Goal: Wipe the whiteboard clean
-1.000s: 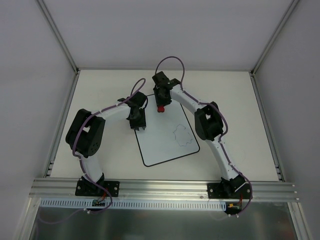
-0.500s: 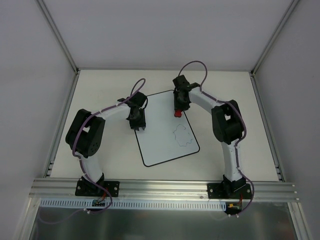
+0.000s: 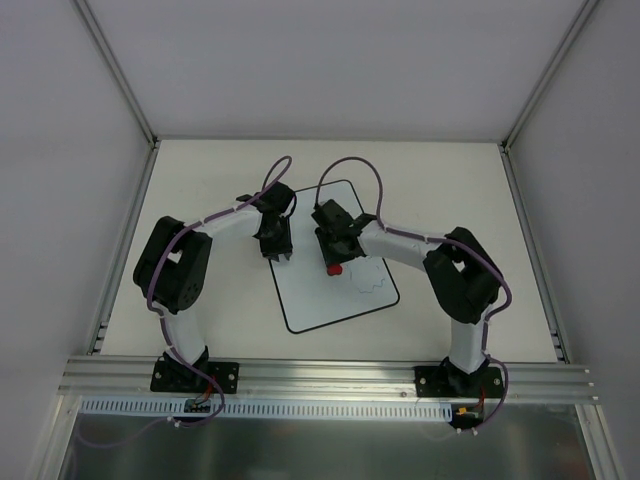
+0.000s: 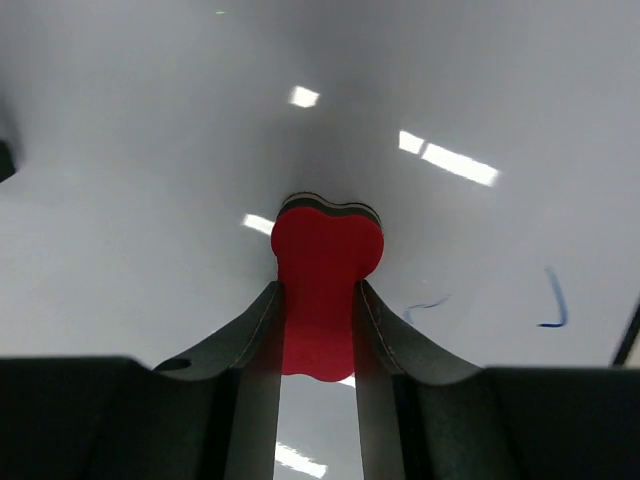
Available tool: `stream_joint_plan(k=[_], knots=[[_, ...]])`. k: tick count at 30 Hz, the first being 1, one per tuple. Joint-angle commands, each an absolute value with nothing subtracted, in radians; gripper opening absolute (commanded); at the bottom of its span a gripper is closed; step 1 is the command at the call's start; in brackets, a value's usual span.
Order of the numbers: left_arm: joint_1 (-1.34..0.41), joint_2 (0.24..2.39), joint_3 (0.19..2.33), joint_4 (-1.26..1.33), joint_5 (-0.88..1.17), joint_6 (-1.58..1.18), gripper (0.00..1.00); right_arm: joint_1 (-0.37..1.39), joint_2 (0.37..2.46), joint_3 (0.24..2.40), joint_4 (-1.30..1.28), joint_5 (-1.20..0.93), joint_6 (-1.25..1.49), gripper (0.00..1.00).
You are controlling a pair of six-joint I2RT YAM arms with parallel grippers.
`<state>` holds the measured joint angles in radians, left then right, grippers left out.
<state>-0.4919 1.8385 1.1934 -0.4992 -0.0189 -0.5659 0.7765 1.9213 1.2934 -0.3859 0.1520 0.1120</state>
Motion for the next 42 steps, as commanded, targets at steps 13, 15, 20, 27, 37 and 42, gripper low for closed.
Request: stream_joint_plan(k=[13, 15, 20, 27, 37, 42], knots=[[-0.492, 1.841, 1.189, -0.526, -0.003, -0.571, 0.31, 0.571, 1.881, 1.103, -0.523, 0.219, 0.204, 0.00], [-0.491, 1.839, 1.187, -0.525, -0.003, -0.571, 0.31, 0.542, 1.864, 1.082, -0.525, 0.235, 0.212, 0.00], [-0.488, 1.839, 1.192, -0.526, -0.005, -0.569, 0.31, 0.541, 1.832, 1.051, -0.520, 0.215, 0.242, 0.00], [-0.483, 1.842, 1.197, -0.526, -0.003, -0.566, 0.31, 0.747, 1.865, 1.054, -0.506, 0.126, 0.233, 0.00], [-0.476, 1.839, 1.192, -0.525, -0.003, -0.563, 0.31, 0.855, 1.818, 0.957, -0.514, 0.112, 0.336, 0.00], [-0.472, 1.830, 1.189, -0.525, -0.006, -0.557, 0.31, 0.792, 1.726, 0.836, -0.534, 0.193, 0.438, 0.00]])
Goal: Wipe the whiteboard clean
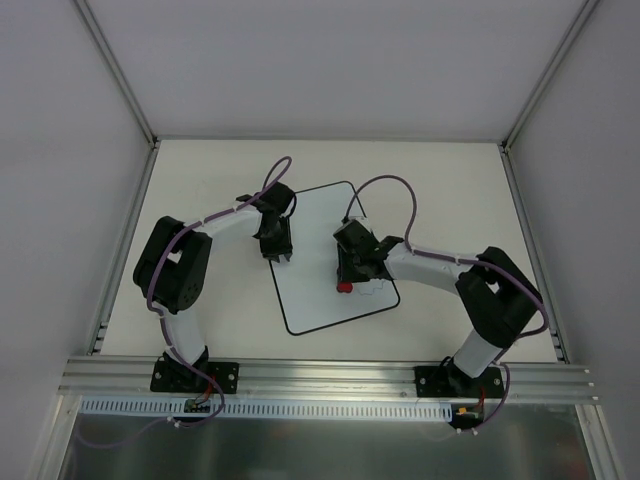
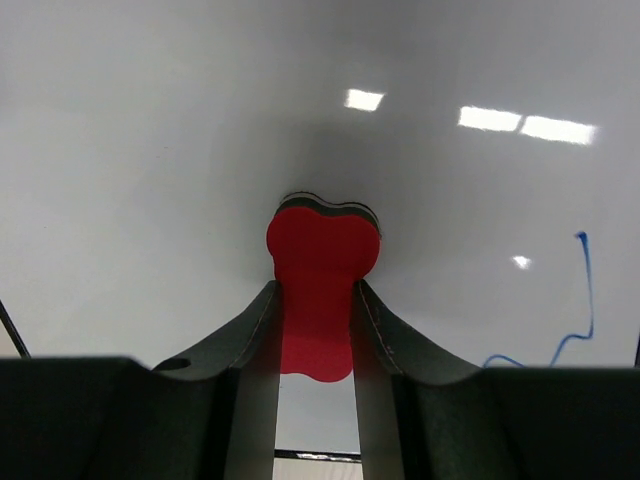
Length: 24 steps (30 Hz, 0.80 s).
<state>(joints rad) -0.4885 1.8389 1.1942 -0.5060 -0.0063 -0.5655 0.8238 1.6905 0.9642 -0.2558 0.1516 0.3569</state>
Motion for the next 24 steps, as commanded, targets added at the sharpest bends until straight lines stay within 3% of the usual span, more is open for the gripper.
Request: stream_joint_plan(k=[1, 12, 24], knots=[[-0.472, 1.829, 1.189, -0.525, -0.006, -0.555, 0.31, 0.781, 1.711, 0.830, -0.543, 0.207, 0.451, 0.00], [-0.465, 1.815, 1.172, -0.525, -0.009, -0.551, 0.31, 0.733, 1.627, 0.828, -0.612, 0.316, 0.451, 0.00], [-0.465, 1.824, 1.175, -0.525, -0.003, -0.557, 0.31, 1.054, 1.809, 1.087, -0.604, 0.120, 0.322, 0.00]])
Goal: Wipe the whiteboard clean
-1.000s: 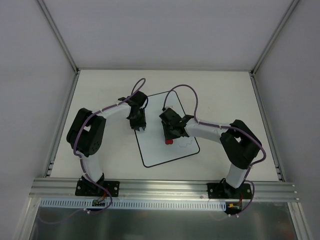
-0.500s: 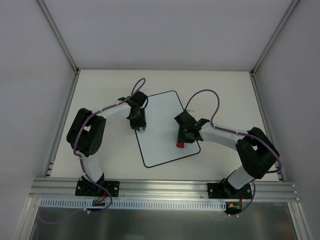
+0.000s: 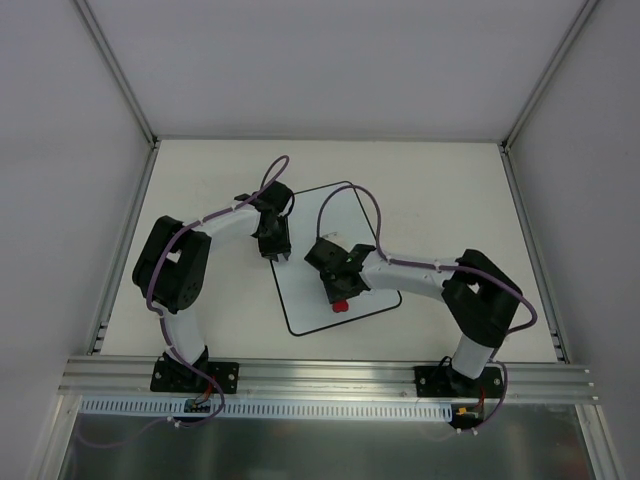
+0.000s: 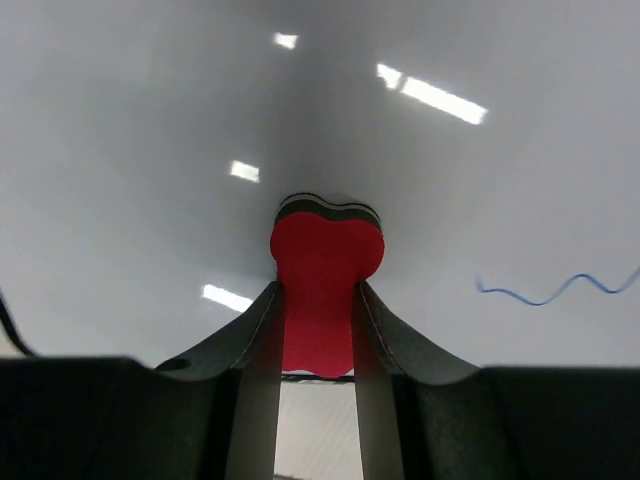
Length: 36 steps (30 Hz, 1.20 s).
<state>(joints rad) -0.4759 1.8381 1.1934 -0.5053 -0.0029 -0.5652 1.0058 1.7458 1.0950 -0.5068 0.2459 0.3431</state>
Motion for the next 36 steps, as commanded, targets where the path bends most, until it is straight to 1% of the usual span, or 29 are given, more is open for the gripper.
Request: stream_joint_plan(k=[1, 6, 10, 12, 16, 20, 23, 28, 32, 36], knots=[[-0.463, 1.824, 1.174, -0.525, -0.003, -0.558, 0.31, 1.068, 1.810, 1.098, -0.604, 0.097, 0.319, 0.00], [-0.465, 1.833, 1.170, -0.526, -0.003, -0.557, 0.30, 1.065, 1.798, 1.063, -0.606, 0.126, 0.345, 0.00], [-0.465, 1.835, 1.164, -0.523, -0.003, -0.555, 0.30, 0.971, 1.749, 0.944, -0.610, 0.212, 0.431, 0.00], [-0.465, 1.833, 1.158, -0.525, -0.003, -0.554, 0.30, 0.892, 1.718, 0.887, -0.620, 0.250, 0.460, 0.00], [-0.465, 1.830, 1.152, -0.525, -0.003, -0.554, 0.30, 0.766, 1.643, 0.870, -0.692, 0.360, 0.456, 0.00], [-0.462, 1.827, 1.152, -0.525, -0.003, -0.554, 0.30, 0.634, 1.612, 0.856, -0.707, 0.370, 0.437, 0.01], [-0.460, 1.824, 1.152, -0.525, -0.002, -0.552, 0.30, 0.568, 1.609, 0.844, -0.709, 0.379, 0.420, 0.01], [-0.459, 1.821, 1.152, -0.525, -0.003, -0.554, 0.30, 0.522, 1.632, 0.877, -0.678, 0.325, 0.364, 0.00], [-0.457, 1.821, 1.152, -0.525, -0.003, -0.552, 0.30, 0.532, 1.706, 0.980, -0.652, 0.252, 0.304, 0.00], [-0.459, 1.821, 1.147, -0.523, -0.003, -0.554, 0.30, 0.534, 1.790, 1.138, -0.653, 0.204, 0.268, 0.00]])
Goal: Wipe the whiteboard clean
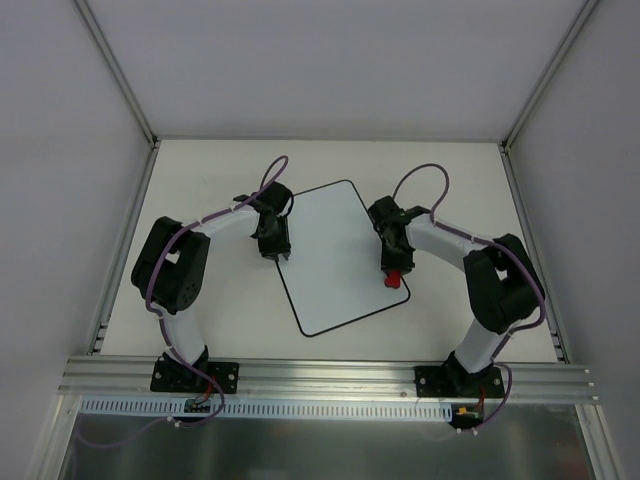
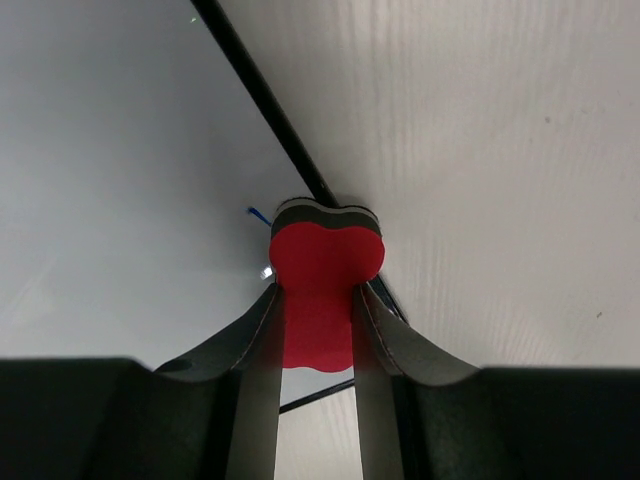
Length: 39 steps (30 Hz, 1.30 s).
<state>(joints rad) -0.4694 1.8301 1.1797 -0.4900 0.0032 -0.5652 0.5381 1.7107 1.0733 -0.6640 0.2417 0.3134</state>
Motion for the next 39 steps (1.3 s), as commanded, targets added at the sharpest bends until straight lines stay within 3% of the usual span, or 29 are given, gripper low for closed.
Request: stream_joint_plan(k=[1, 10, 24, 31, 39], knots=[[-0.459, 1.821, 1.146, -0.523, -0.003, -0.555, 0.30, 0.532, 1.804, 1.161, -0.655, 0.196, 0.256, 0.00], [-0.457, 1.824, 1.146, -0.523, -0.003, -0.554, 0.30, 0.529, 1.950, 1.324, -0.676, 0.140, 0.204, 0.00], [-0.457, 1.822, 1.157, -0.520, 0.021, -0.557, 0.30, 0.506, 1.628, 0.948, -0.666, 0.133, 0.186, 0.00], [-0.459, 1.822, 1.157, -0.518, 0.023, -0.557, 0.29, 0.626, 1.632, 0.936, -0.630, 0.140, 0.221, 0.00], [-0.459, 1.813, 1.152, -0.518, 0.023, -0.557, 0.29, 0.833, 1.827, 1.152, -0.601, 0.098, 0.250, 0.00]])
